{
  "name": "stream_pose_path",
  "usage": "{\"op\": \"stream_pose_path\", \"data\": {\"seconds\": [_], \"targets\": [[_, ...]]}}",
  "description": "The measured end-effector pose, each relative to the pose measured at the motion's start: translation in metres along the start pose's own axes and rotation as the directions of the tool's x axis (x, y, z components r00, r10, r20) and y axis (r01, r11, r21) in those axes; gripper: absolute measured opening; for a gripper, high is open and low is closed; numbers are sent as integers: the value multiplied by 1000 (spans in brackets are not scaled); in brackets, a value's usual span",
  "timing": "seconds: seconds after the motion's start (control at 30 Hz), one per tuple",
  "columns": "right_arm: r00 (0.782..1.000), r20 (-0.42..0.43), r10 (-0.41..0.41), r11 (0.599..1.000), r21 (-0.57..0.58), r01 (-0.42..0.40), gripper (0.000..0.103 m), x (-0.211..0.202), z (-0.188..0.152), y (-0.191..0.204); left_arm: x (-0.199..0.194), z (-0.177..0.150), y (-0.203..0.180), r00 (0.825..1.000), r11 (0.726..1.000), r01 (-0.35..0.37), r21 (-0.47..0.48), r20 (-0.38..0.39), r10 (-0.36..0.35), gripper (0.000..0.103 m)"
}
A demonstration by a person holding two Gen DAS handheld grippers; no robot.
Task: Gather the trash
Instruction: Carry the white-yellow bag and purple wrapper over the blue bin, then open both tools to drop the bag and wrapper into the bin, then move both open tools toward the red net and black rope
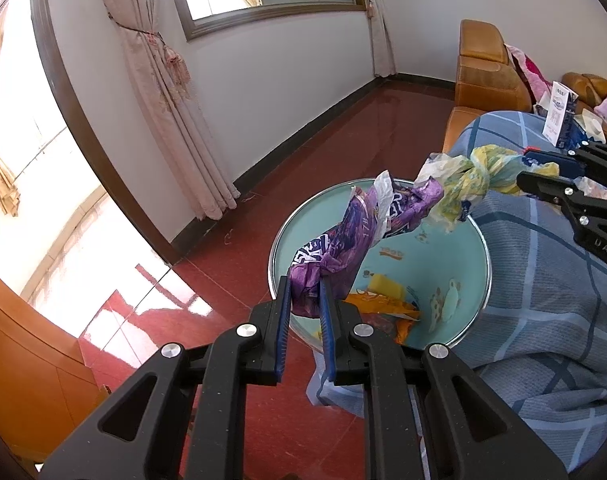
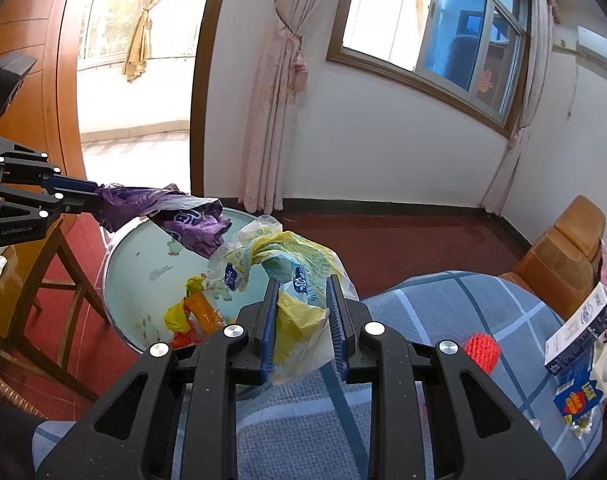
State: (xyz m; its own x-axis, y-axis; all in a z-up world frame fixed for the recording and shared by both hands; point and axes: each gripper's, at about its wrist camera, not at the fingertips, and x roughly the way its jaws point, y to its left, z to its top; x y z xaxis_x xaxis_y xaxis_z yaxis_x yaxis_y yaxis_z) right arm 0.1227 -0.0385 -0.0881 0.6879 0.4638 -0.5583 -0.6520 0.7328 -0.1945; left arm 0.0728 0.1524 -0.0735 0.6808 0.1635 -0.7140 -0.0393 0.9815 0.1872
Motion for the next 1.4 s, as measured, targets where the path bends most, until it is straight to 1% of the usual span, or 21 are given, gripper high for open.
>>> {"op": "stream_pose_path", "data": {"seconds": [0.03, 0.1, 0.17, 0.2, 0.23, 0.27, 0.4, 0.43, 0.53, 0.57, 0.63, 0.77, 0.83, 0.9, 1.03, 1.07, 1.13, 1.2, 1.23, 1.3, 1.4], "targets": [[1000, -2, 6, 1000, -6, -6, 28, 1, 1, 2, 0, 0, 0, 1000, 1000, 1, -2, 1, -1, 17], [1000, -8, 8, 1000, -27, -8, 40, 4, 2, 7, -1, 0, 2, 1000, 1000, 0, -6, 4, 0, 19], [1000, -18, 8, 999, -41, -8, 41, 6, 2, 11, -2, 1, 1, 1000, 1000, 6, -9, 7, -6, 20], [1000, -23, 9, 999, -41, -10, 42, 7, 1, 12, -2, 1, 1, 1000, 1000, 5, -10, 9, -5, 24], [1000, -25, 9, 999, -39, -10, 44, 8, 1, 12, -2, 1, 1, 1000, 1000, 1, -13, 12, -1, 34], [1000, -26, 11, 999, -36, -12, 48, 9, 1, 13, -3, 1, 0, 1000, 1000, -2, -15, 18, 2, 42], [1000, -31, 0, 999, -35, -1, 51, 8, -2, 13, -3, 1, -1, 1000, 1000, 3, -20, 23, -2, 44], [1000, -31, -3, 1000, -30, 2, 53, 7, -3, 12, -3, 1, -1, 1000, 1000, 1, -22, 23, 0, 47], [999, -28, -26, 1000, -9, 25, 56, 1, -6, 8, -2, 1, -1, 1000, 1000, 8, -28, 22, -7, 51], [999, -30, -35, 999, 3, 35, 56, -2, -7, 6, -2, 0, -3, 1000, 999, 11, -30, 22, -10, 54], [997, -31, -67, 997, 30, 68, 57, -12, -11, 0, 0, -1, -6, 1000, 999, 23, -33, 22, -23, 58], [988, -42, -148, 981, 121, 152, 57, -43, -28, -21, 6, -6, -27, 998, 998, 66, -6, 4, -65, 59], [976, -58, -208, 957, 195, 216, 58, -64, -43, -40, 9, -9, -40, 996, 996, 91, 15, -7, -91, 59], [964, -72, -255, 924, 277, 265, 58, -88, -61, -61, 11, -11, -53, 994, 993, 111, 41, -17, -111, 59], [921, -119, -371, 831, 400, 387, 59, -134, -102, -102, 11, -14, -77, 989, 985, 145, 95, -21, -144, 60], [909, -137, -392, 804, 429, 412, 59, -143, -114, -112, 10, -15, -81, 989, 983, 149, 102, -21, -148, 60], [896, -167, -411, 762, 477, 438, 60, -156, -133, -128, 9, -15, -89, 987, 980, 159, 117, -23, -157, 61], [890, -187, -416, 725, 522, 449, 61, -165, -149, -141, 10, -16, -94, 987, 978, 163, 128, -26, -161, 62], [891, -193, -412, 713, 541, 447, 62, -166, -154, -146, 9, -17, -97, 986, 977, 166, 134, -28, -164, 62], [904, -188, -384, 704, 574, 419, 62, -166, -160, -150, 9, -17, -101, 985, 975, 171, 143, -32, -168, 62], [919, -180, -351, 709, 590, 386, 63, -154, -158, -148, 7, -16, -106, 985, 973, 174, 152, -28, -172, 62]]}}
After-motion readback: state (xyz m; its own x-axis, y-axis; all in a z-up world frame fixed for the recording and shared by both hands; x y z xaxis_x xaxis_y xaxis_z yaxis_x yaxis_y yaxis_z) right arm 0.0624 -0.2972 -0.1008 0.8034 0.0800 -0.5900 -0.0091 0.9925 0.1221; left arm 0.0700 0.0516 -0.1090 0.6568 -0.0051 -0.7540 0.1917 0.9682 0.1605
